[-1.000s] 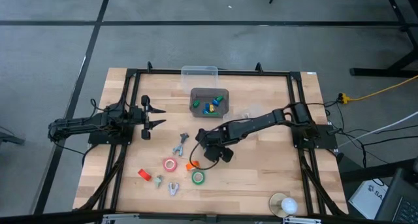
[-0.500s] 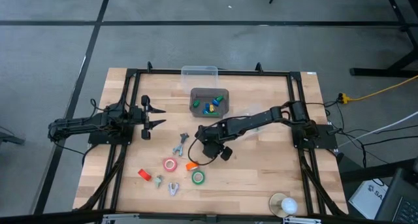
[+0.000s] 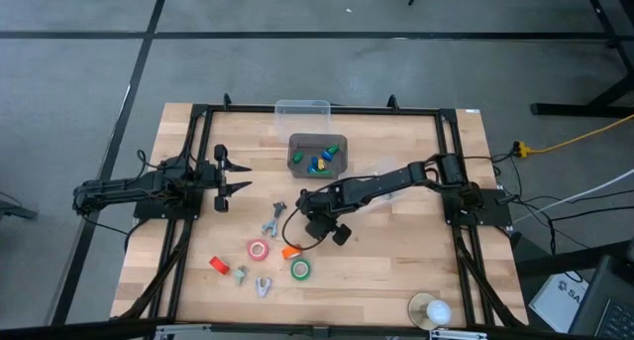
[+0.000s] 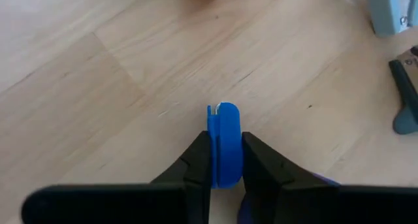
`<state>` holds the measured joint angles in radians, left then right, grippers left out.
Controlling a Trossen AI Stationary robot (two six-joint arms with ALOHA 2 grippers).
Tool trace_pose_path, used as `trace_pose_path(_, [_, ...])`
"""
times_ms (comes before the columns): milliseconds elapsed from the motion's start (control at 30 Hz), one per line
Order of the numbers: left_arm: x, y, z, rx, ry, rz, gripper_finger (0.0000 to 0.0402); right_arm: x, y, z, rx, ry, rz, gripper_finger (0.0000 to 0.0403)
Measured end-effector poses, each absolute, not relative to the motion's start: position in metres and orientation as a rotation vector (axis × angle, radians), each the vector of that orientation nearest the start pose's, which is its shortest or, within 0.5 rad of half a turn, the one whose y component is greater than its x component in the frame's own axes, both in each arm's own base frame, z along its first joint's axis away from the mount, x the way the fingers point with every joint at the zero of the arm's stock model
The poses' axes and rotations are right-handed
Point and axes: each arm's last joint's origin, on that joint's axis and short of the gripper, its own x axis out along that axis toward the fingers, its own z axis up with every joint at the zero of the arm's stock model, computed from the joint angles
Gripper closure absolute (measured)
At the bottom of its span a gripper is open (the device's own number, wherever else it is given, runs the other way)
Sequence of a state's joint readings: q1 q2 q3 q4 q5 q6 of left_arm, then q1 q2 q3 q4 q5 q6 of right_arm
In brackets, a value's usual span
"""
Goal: Pick and place Stapler, Stapler remover, tape
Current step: Put the blue stapler into the black bin
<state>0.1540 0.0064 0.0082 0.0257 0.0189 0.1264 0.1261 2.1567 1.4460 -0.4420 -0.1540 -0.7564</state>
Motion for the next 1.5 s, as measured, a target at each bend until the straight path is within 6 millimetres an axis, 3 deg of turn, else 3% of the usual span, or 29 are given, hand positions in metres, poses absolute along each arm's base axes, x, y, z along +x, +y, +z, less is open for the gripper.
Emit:
trace_pose_path(367, [0.096, 0.014, 0.168, 0.128, -0.017, 0.137, 0.0233, 0.418, 0.059, 0.133, -0.585, 1.026, 0.703, 0.0344])
trace_pose_path(533, [0.096, 0.014, 0.168, 0.128, -0.019, 0.137, 0.0233, 0.414, 0.054, 0.157, -0.569, 0.993, 0.680, 0.0344])
trace_pose_path(867, [0.096, 0.014, 0.168, 0.128, -0.019, 0.137, 0.0233, 0.408, 0.032, 0.189, -0.529, 0.961, 0.607, 0.0340])
trace_pose_path(1233, [0.096, 0.014, 0.168, 0.128, -0.019, 0.137, 0.0233, 0.400, -0.013, 0.235, -0.518, 0.862, 0.398, 0.0337])
trace_pose_path(1500, [0.096, 0.014, 0.168, 0.128, -0.019, 0.137, 0.0233, 0.399, -0.061, 0.240, -0.461, 0.881, 0.133, 0.0337])
